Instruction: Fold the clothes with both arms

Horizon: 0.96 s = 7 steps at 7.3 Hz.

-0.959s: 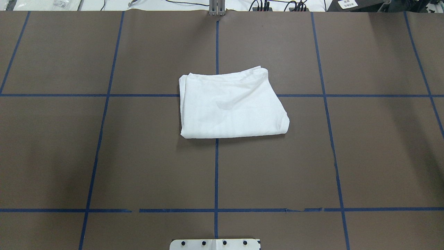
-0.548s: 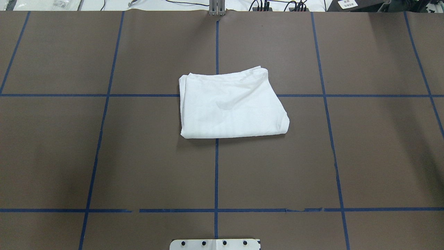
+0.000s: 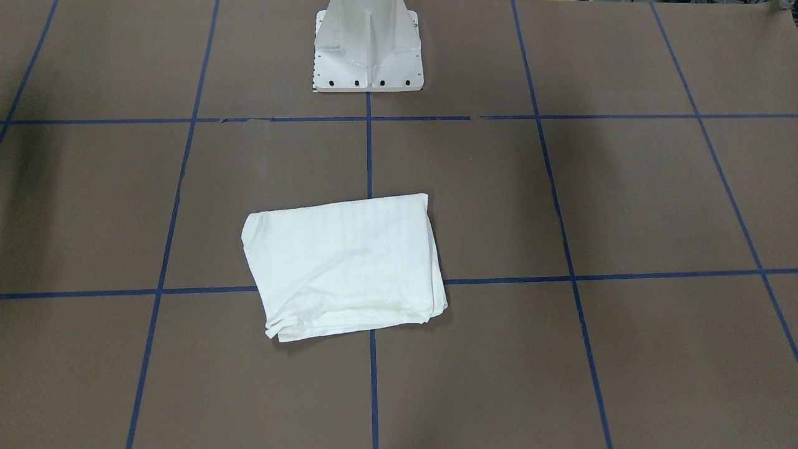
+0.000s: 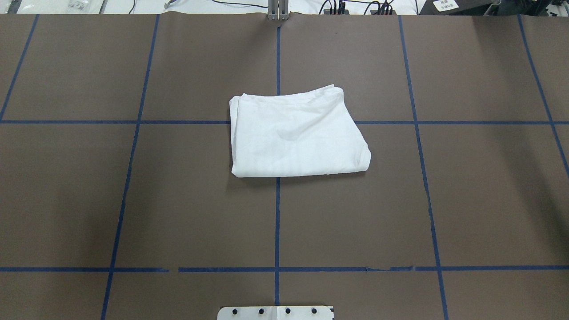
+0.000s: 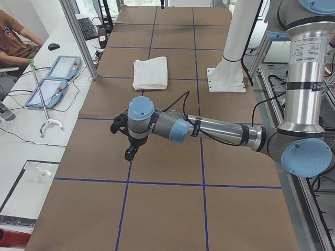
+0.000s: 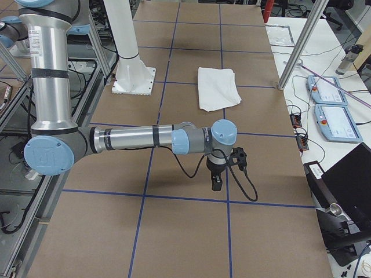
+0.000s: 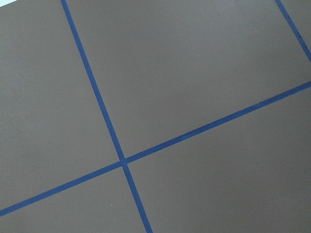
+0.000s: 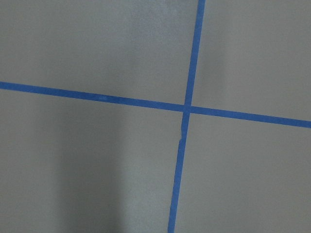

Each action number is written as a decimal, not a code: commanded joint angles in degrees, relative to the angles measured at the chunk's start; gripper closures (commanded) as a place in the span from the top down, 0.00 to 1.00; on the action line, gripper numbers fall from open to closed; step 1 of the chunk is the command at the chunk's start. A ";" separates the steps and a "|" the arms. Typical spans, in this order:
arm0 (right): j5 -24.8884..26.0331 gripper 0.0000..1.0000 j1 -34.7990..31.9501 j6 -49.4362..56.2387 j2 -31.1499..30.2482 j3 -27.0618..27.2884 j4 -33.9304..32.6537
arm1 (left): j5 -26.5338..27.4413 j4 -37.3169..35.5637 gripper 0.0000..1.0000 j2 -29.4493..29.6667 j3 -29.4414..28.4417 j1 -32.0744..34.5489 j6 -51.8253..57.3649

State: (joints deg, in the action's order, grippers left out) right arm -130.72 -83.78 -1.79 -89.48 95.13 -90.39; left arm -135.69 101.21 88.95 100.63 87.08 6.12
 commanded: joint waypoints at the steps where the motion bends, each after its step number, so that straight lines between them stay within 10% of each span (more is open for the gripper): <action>1: -0.58 1.00 0.20 -2.15 -0.09 -0.20 -0.14 | 0.25 1.08 1.00 -0.01 -0.25 -0.07 -0.05; 7: -3.84 1.00 0.20 -1.81 -0.26 -0.99 0.13 | 3.31 1.53 1.00 0.43 -2.90 -0.07 -0.41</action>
State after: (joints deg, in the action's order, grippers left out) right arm -134.75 -83.59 -3.25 -89.68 94.17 -90.28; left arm -134.35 102.91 89.41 97.73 86.87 5.69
